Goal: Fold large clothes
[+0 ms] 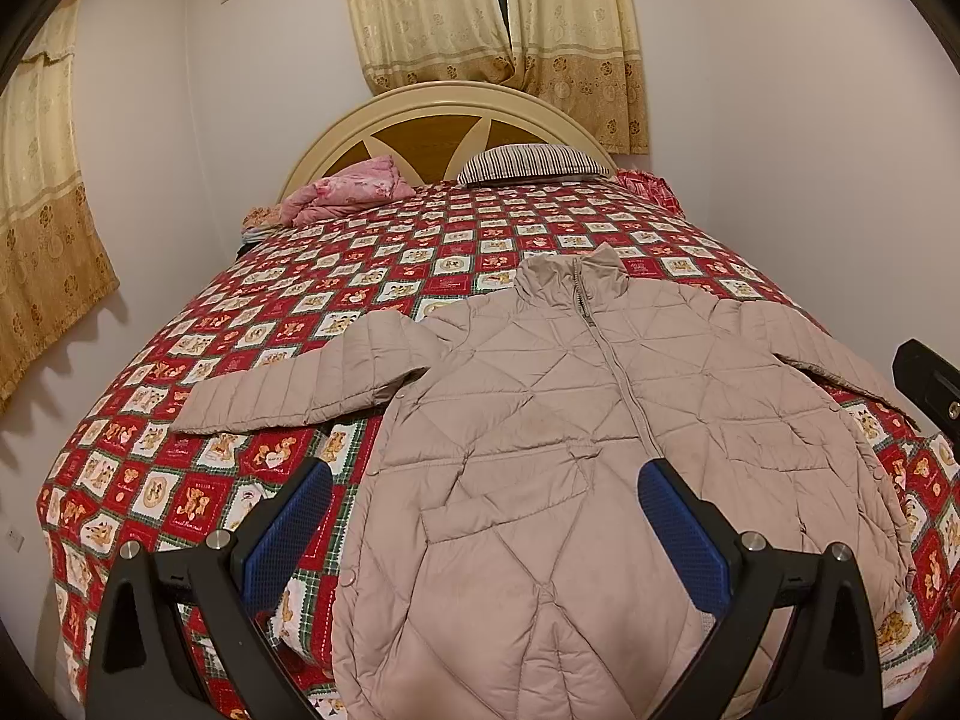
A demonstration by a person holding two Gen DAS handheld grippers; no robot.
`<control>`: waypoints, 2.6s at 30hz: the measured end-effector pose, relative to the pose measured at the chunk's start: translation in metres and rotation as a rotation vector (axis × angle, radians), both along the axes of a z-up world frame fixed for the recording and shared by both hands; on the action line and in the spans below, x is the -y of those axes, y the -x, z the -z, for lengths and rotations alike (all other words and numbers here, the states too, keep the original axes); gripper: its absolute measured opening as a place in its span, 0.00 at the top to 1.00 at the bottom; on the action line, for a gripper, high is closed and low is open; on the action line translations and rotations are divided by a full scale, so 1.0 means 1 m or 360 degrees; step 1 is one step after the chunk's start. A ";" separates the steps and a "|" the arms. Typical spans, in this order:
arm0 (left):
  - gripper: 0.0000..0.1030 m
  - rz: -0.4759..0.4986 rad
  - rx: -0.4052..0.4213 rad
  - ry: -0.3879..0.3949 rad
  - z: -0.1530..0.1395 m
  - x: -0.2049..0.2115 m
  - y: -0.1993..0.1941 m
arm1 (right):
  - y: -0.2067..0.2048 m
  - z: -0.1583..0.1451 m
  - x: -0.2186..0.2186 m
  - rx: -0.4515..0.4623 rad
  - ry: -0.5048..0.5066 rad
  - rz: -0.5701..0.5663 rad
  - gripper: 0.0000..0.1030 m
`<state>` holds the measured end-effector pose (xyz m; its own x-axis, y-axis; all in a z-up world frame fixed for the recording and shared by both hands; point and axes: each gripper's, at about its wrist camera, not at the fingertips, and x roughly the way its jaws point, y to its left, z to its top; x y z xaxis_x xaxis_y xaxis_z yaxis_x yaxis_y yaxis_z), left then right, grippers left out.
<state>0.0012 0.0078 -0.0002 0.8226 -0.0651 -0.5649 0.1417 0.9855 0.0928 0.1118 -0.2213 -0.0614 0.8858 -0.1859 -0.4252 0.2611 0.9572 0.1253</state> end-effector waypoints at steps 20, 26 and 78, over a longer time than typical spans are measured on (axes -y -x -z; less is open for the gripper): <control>0.01 0.0002 -0.0003 0.0001 0.000 -0.001 0.001 | -0.001 0.000 0.000 -0.0003 -0.0002 0.0001 0.00; 0.01 0.0000 -0.0003 0.0002 0.000 -0.001 0.000 | 0.001 0.004 -0.001 -0.0014 -0.0005 0.0001 0.00; 0.01 -0.0440 -0.0480 0.0250 0.161 -0.064 -0.230 | -0.001 0.126 0.414 -0.0306 -0.1429 0.1229 0.23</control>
<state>0.2312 0.0716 -0.1615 0.6210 0.0301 -0.7832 -0.1319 0.9890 -0.0665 0.1127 -0.6349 -0.1877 0.5789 -0.2094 -0.7881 0.8153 0.1305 0.5642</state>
